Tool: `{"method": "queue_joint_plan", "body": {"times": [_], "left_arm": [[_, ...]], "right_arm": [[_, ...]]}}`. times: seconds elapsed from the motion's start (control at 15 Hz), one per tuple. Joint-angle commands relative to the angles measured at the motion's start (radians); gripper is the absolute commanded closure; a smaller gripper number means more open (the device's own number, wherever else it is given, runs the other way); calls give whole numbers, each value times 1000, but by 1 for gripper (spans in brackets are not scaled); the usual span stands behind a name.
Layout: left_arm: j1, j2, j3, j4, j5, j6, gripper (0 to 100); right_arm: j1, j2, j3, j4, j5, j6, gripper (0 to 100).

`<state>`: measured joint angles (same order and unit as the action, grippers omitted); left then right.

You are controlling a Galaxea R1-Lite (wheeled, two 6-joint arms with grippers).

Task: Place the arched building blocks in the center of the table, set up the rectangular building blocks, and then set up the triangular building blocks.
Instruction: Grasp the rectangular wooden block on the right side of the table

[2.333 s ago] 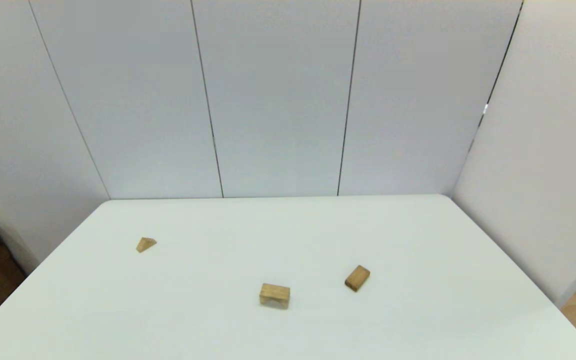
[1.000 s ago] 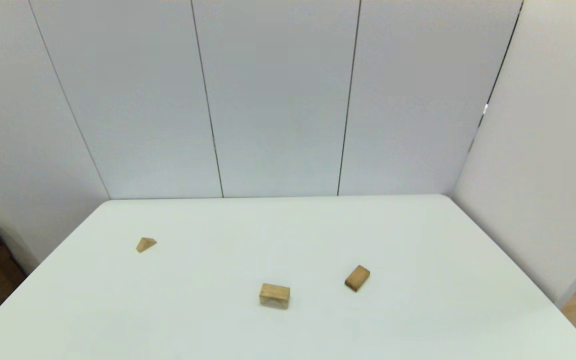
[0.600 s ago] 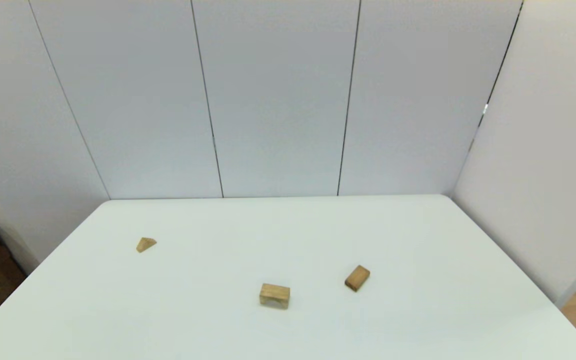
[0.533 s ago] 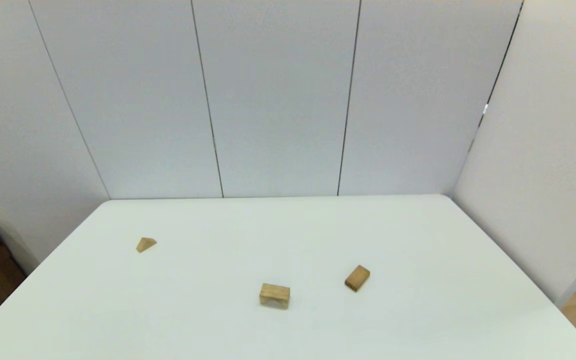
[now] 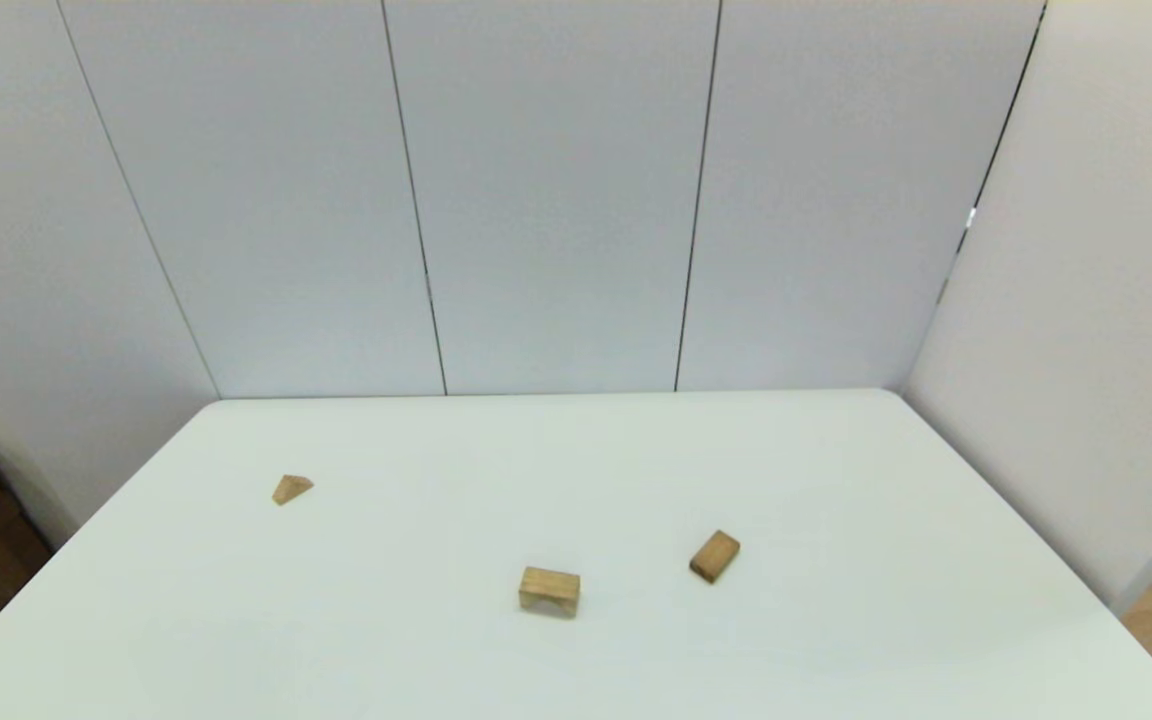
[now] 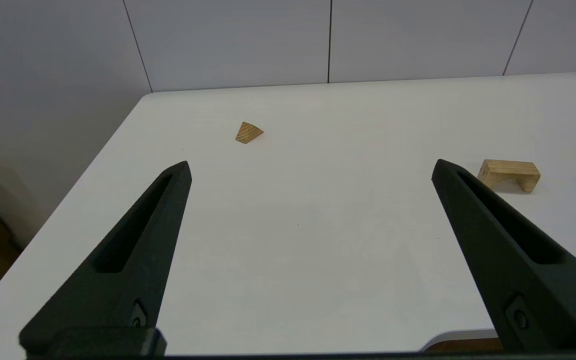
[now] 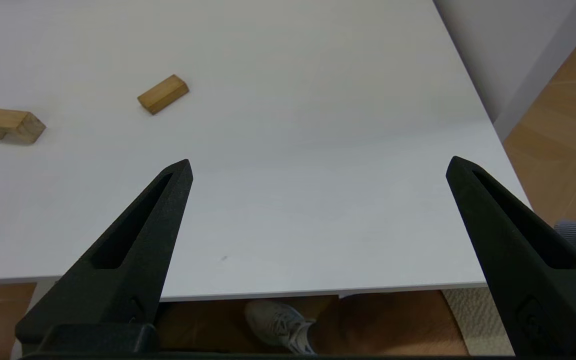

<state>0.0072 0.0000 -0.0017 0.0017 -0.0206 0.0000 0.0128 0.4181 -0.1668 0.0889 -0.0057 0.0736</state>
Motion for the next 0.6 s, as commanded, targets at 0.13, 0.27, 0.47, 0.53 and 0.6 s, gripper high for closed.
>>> {"method": "queue_joint_plan", "body": {"times": [0.13,0.27,0.47,0.53,0.6], "left_arm": [[0,2,0,0,-1,0,0],[0,0,0,0,-1,0,0],[0,0,0,0,-1,0,0],[0,2,0,0,-1,0,0],[0,0,0,0,-1,0,0]], "right_arm": [[-2,341,-192,25,95,-6,0],[0,481,-277,31,191,-8,0],[24,631,-347,31,224,-5,0],[36,683,-369,32,225,-2,0],[41,742,-398,34,225,0,0]]}}
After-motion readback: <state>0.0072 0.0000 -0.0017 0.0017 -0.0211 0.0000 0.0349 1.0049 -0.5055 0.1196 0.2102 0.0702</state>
